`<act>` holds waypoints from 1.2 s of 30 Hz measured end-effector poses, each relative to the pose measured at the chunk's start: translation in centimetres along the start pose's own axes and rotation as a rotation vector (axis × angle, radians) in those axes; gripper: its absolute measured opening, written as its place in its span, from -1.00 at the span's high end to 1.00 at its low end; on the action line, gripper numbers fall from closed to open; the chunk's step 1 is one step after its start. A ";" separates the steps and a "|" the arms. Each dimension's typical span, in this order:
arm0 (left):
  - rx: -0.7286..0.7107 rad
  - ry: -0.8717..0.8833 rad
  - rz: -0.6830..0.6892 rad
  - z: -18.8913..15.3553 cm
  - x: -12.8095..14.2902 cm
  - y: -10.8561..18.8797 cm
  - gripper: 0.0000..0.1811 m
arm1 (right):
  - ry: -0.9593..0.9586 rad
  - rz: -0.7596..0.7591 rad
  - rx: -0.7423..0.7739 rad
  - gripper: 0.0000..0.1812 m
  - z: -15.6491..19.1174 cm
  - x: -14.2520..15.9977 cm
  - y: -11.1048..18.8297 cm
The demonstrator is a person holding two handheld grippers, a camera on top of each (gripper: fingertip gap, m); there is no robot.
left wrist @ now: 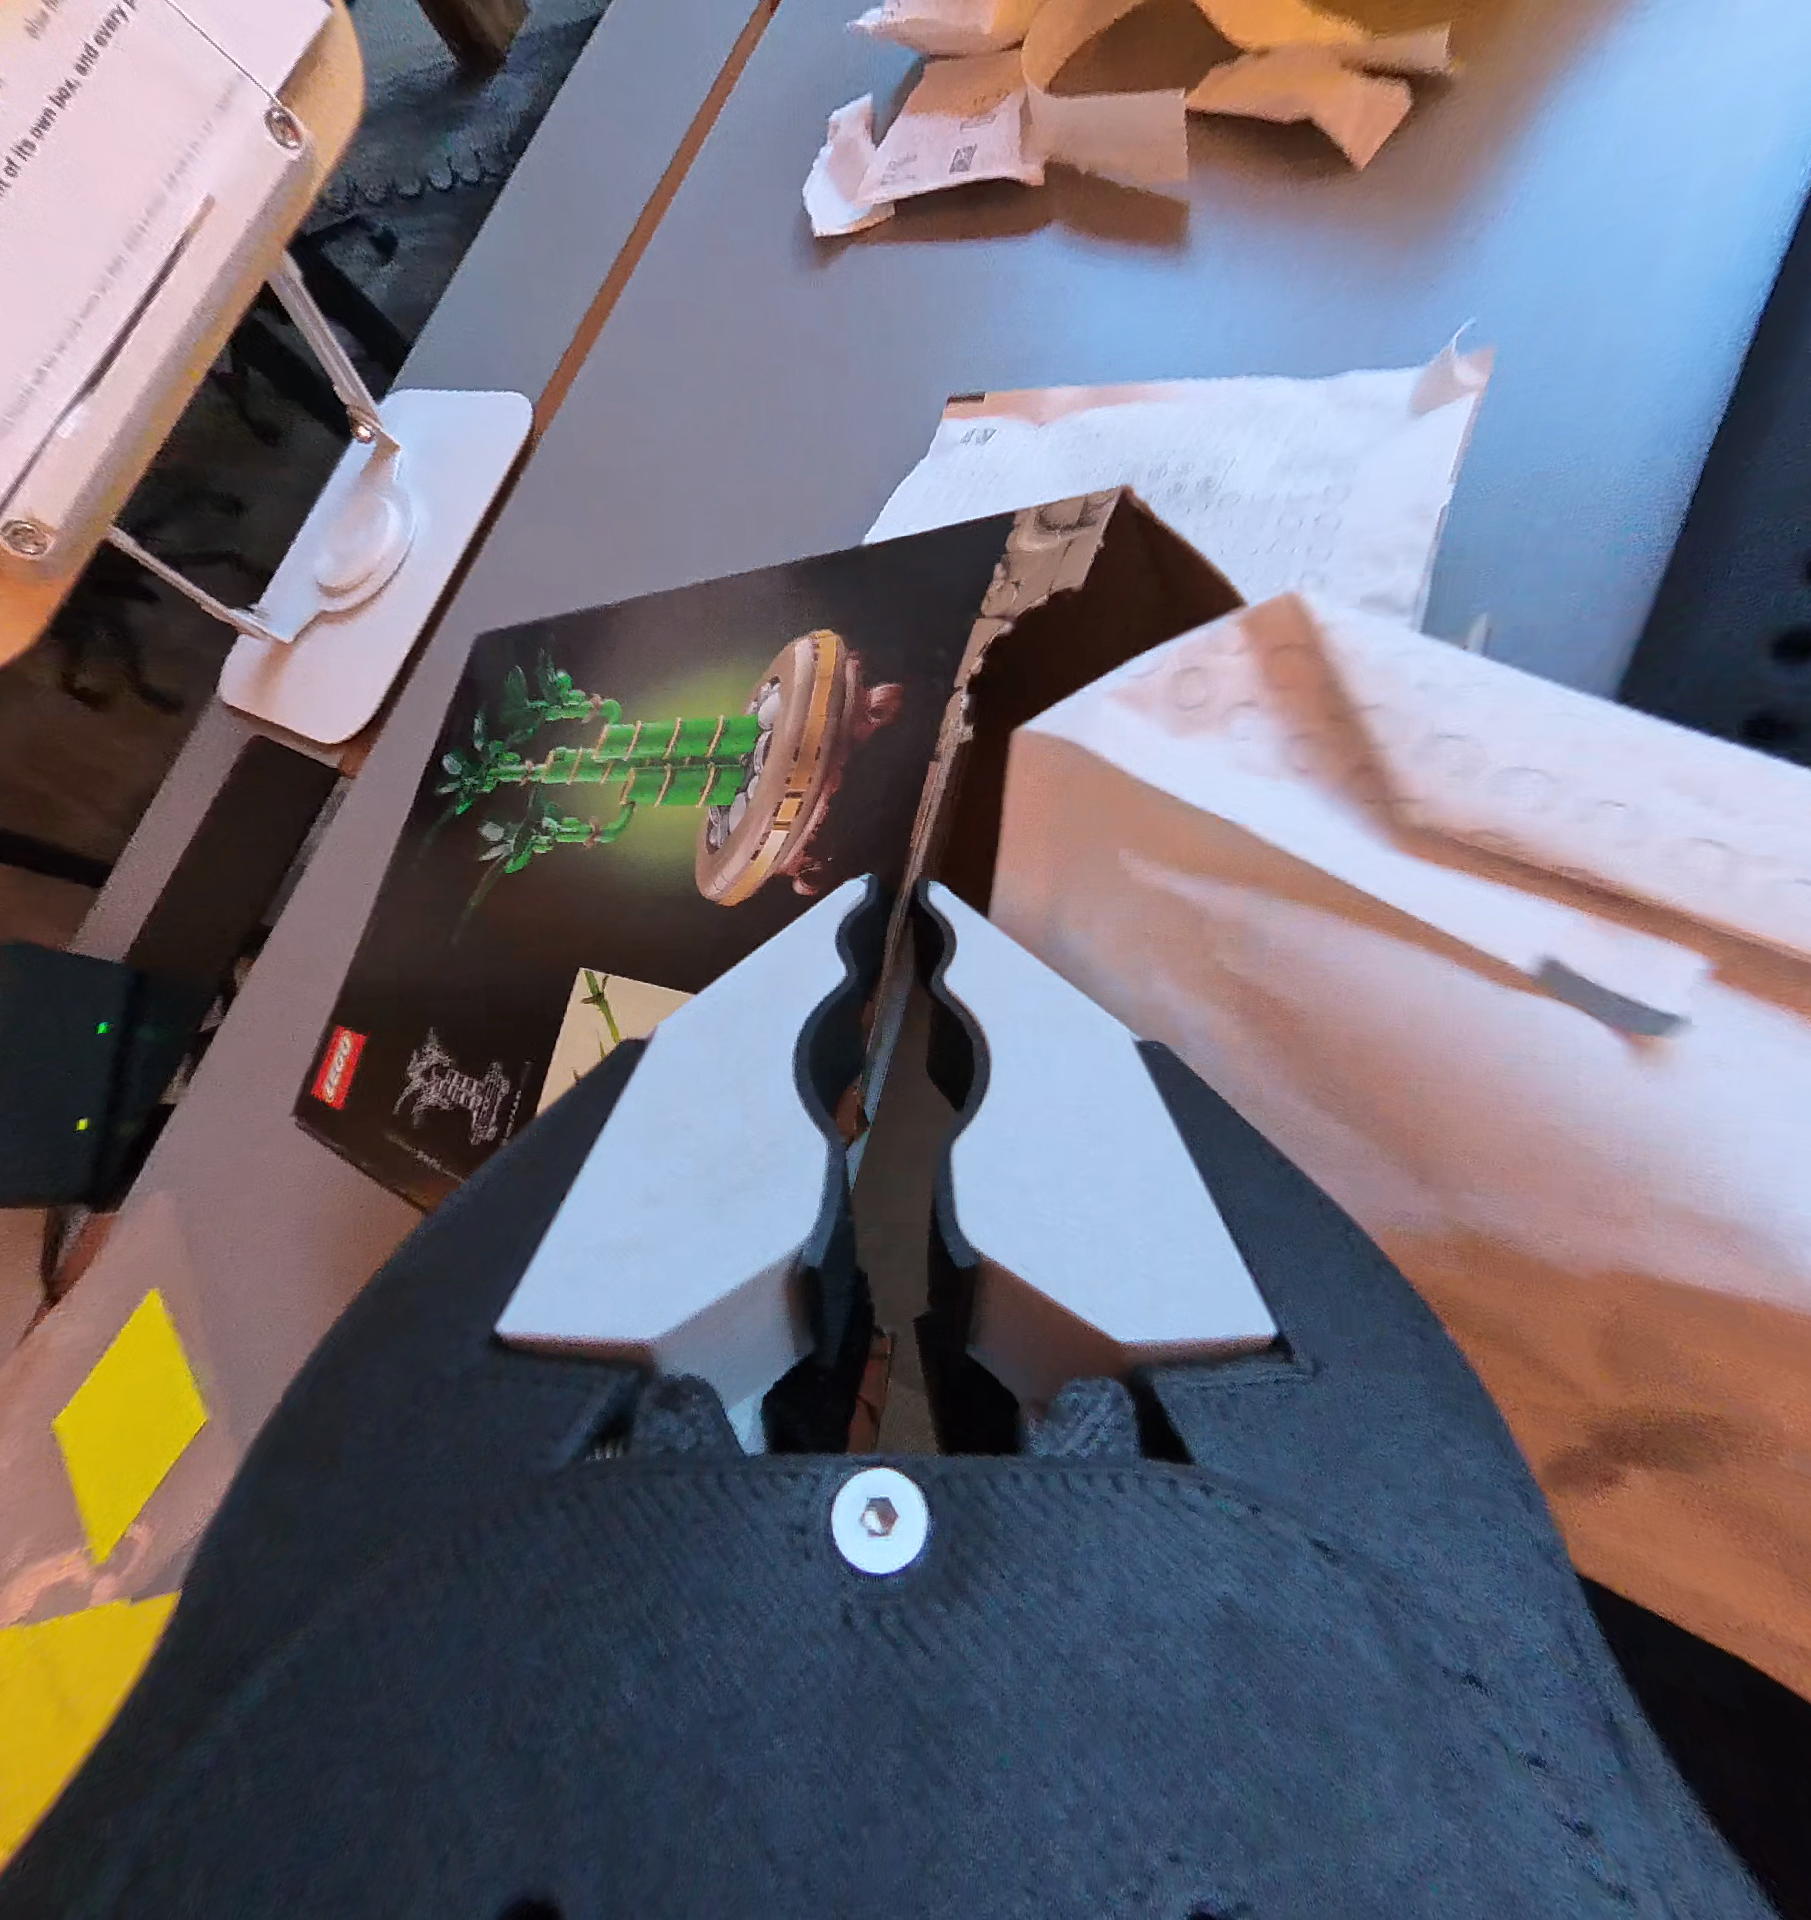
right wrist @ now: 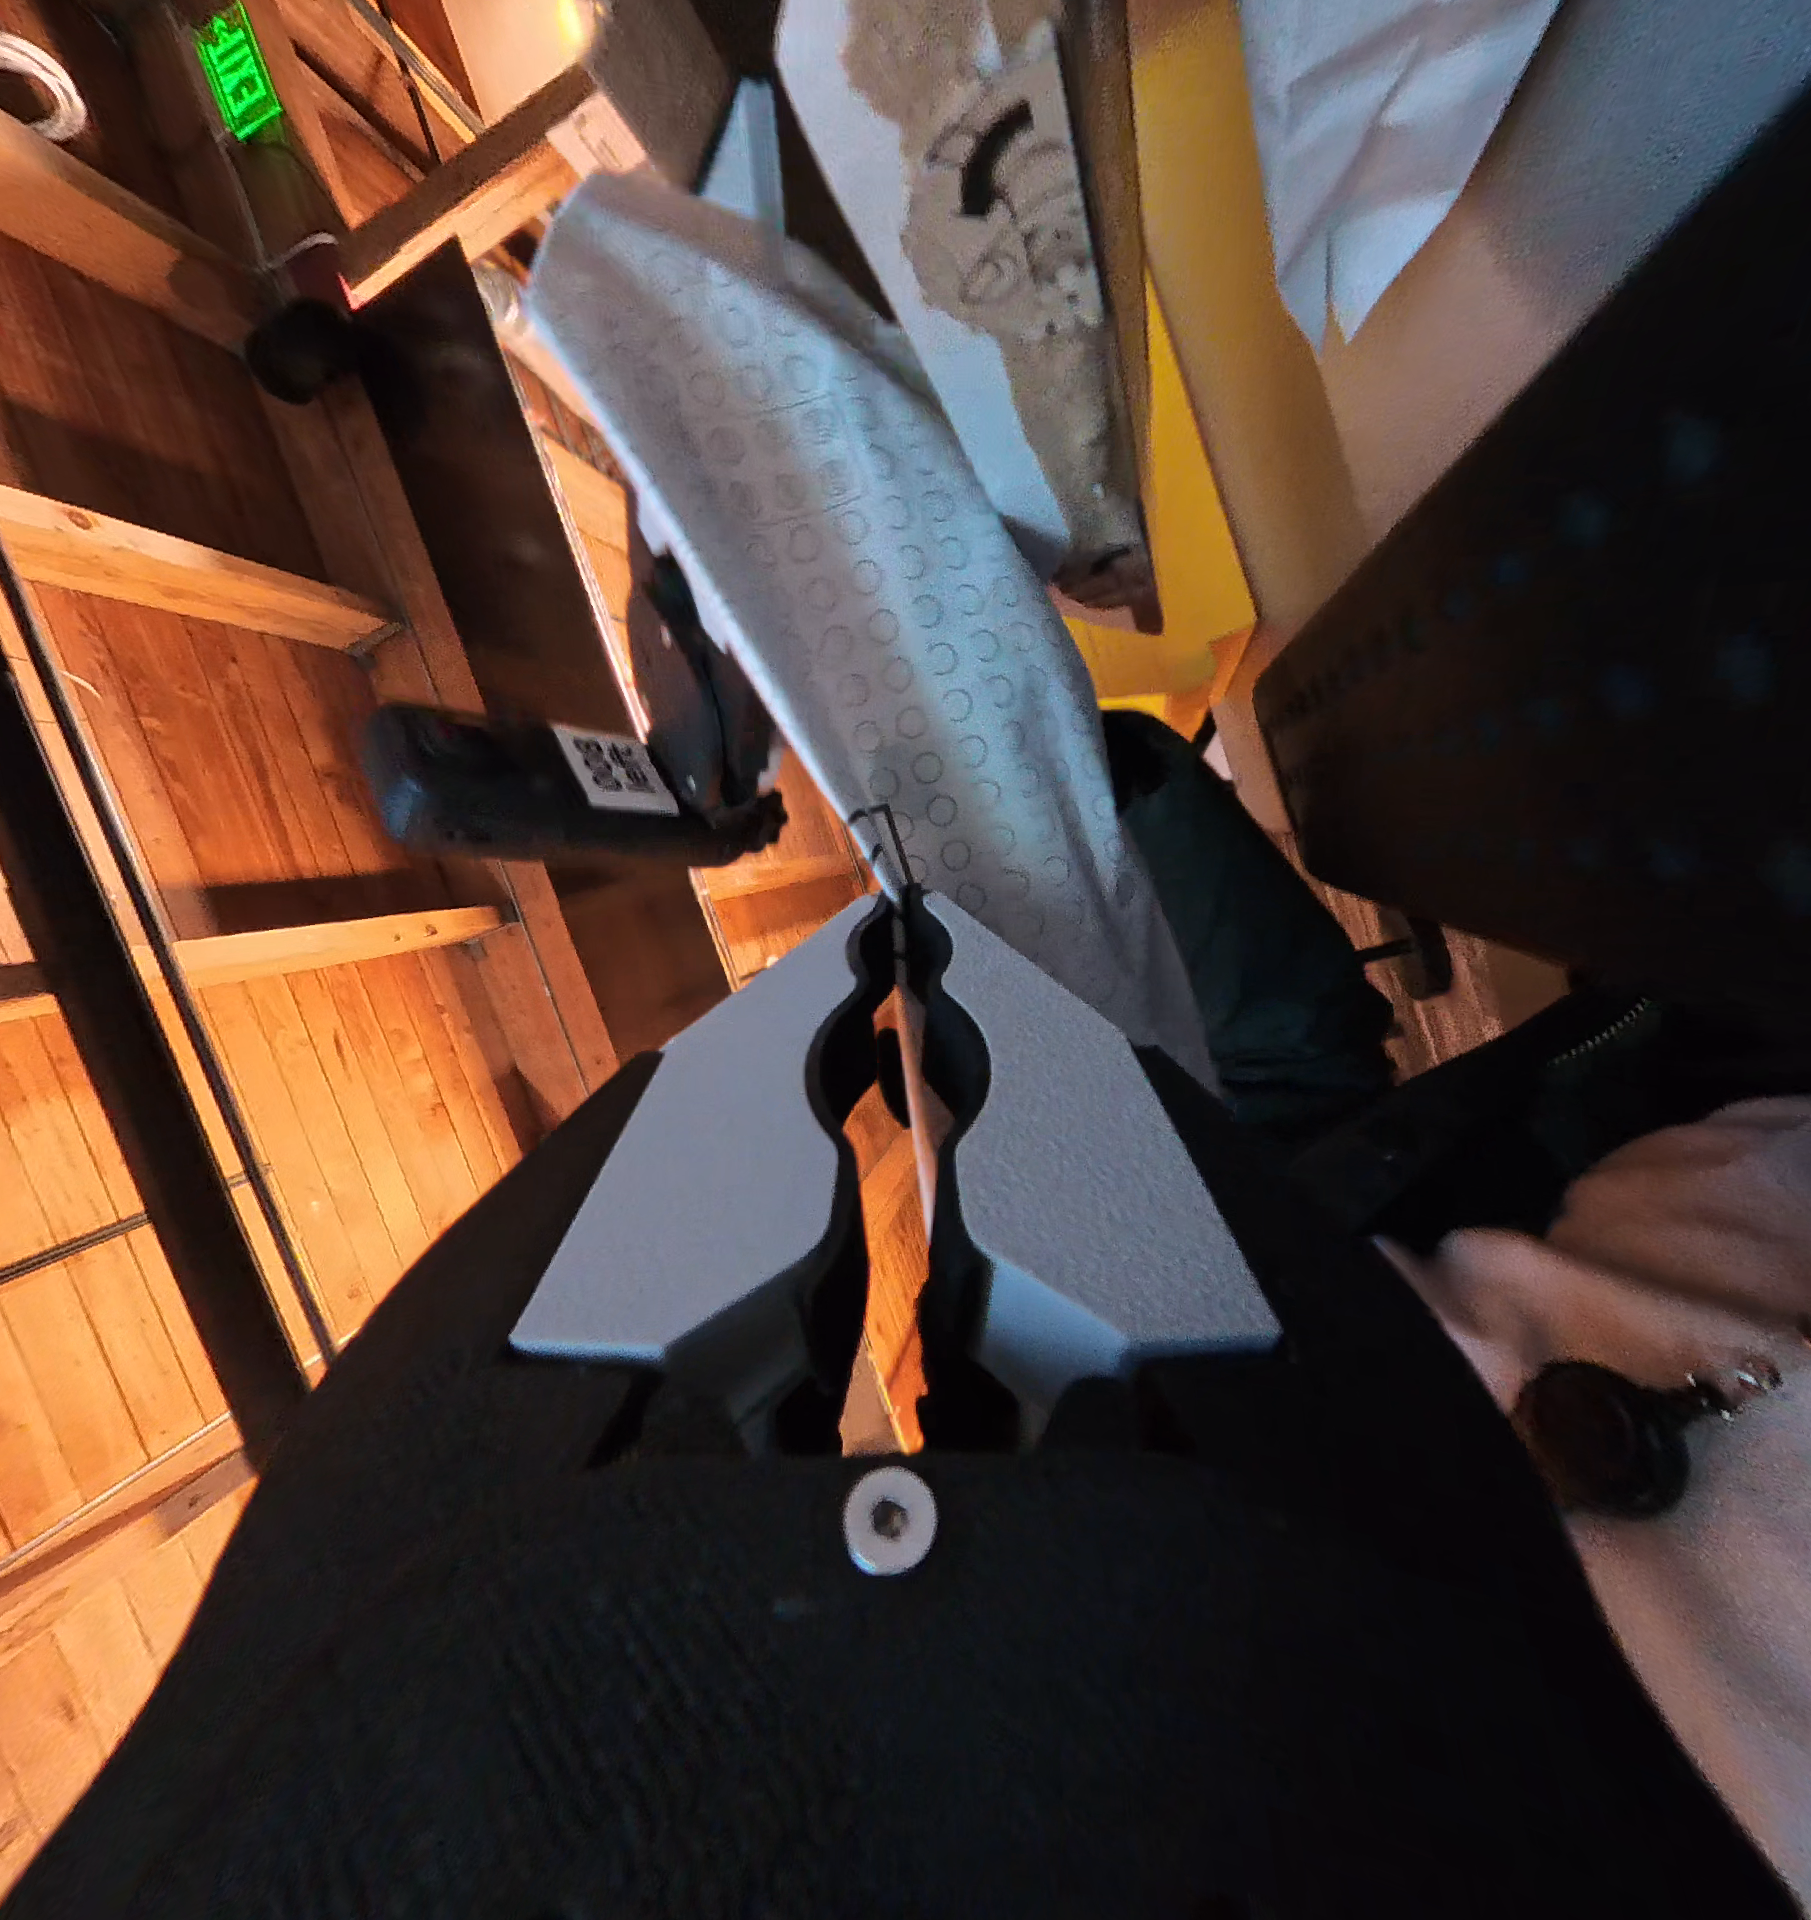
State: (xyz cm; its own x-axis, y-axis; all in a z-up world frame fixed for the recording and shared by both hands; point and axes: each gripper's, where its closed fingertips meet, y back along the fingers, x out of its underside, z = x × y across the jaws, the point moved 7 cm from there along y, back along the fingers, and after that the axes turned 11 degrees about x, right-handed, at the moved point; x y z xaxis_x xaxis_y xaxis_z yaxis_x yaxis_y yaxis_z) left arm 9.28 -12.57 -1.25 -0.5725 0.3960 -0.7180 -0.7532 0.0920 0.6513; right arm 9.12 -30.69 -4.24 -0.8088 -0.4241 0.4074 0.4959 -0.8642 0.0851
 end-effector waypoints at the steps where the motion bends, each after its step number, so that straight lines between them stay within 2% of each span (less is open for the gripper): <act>1: -0.009 -0.004 0.013 -0.1 0.2 0.0 0.98 | -0.006 -0.012 -0.003 1.00 0.3 -0.3 -0.2; 4: 0.019 0.027 -0.026 -0.4 0.3 0.1 0.98 | -0.006 -0.042 0.036 1.00 0.8 -0.7 -0.7; 6: -0.001 -0.002 -0.045 -0.5 0.4 0.1 0.99 | -0.010 -0.018 0.033 1.00 1.4 -0.5 -1.2; 9: -0.046 -0.057 -0.016 -0.8 0.7 -0.1 0.99 | 0.045 -0.018 0.114 1.00 2.0 -0.4 -1.7; 11: -0.045 -0.023 -0.015 -0.9 0.7 -0.2 0.99 | 0.078 -0.035 0.193 1.00 1.7 -0.5 -1.6; 15: 0.053 0.091 -0.067 -0.6 0.9 -0.1 0.99 | 0.027 -0.043 0.292 1.00 -0.1 -0.8 -1.0; 18: 0.044 0.057 -0.070 -1.1 0.9 -0.3 1.00 | -0.004 -0.049 0.254 1.00 0.2 -1.2 -1.2; 20: 0.033 -0.037 -0.066 -2.1 0.6 -0.3 1.00 | -0.007 -0.055 0.189 1.00 1.4 -1.7 -1.7; 23: 0.095 -0.107 -0.129 -4.2 -0.7 0.3 1.00 | 0.032 -0.084 0.187 1.00 2.5 -2.9 -2.1; 25: 0.116 -0.109 -0.126 -4.9 -1.2 0.6 1.00 | 0.140 -0.082 0.283 1.00 2.8 -4.2 -2.1; 29: 0.127 -0.068 -0.116 -4.7 -0.9 -0.1 1.00 | 0.540 -0.080 0.581 1.00 4.0 -5.6 -2.9; 32: 0.192 -0.007 -0.163 -4.7 -1.3 0.2 1.00 | 0.755 -0.132 0.678 0.99 4.8 -6.1 -4.0; 36: 0.192 0.027 -0.161 -4.0 -1.6 0.4 1.00 | 0.975 -0.218 0.816 0.96 4.7 -7.5 -5.2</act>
State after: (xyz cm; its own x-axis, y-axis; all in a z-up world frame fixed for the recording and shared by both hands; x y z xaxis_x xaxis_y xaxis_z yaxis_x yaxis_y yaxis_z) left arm 8.62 -16.88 -0.82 -0.4605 0.3375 -0.8210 -0.7618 0.3245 0.5607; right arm 14.12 -21.72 -3.49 -0.6216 -0.6159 -0.4840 0.0943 -0.6722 0.7343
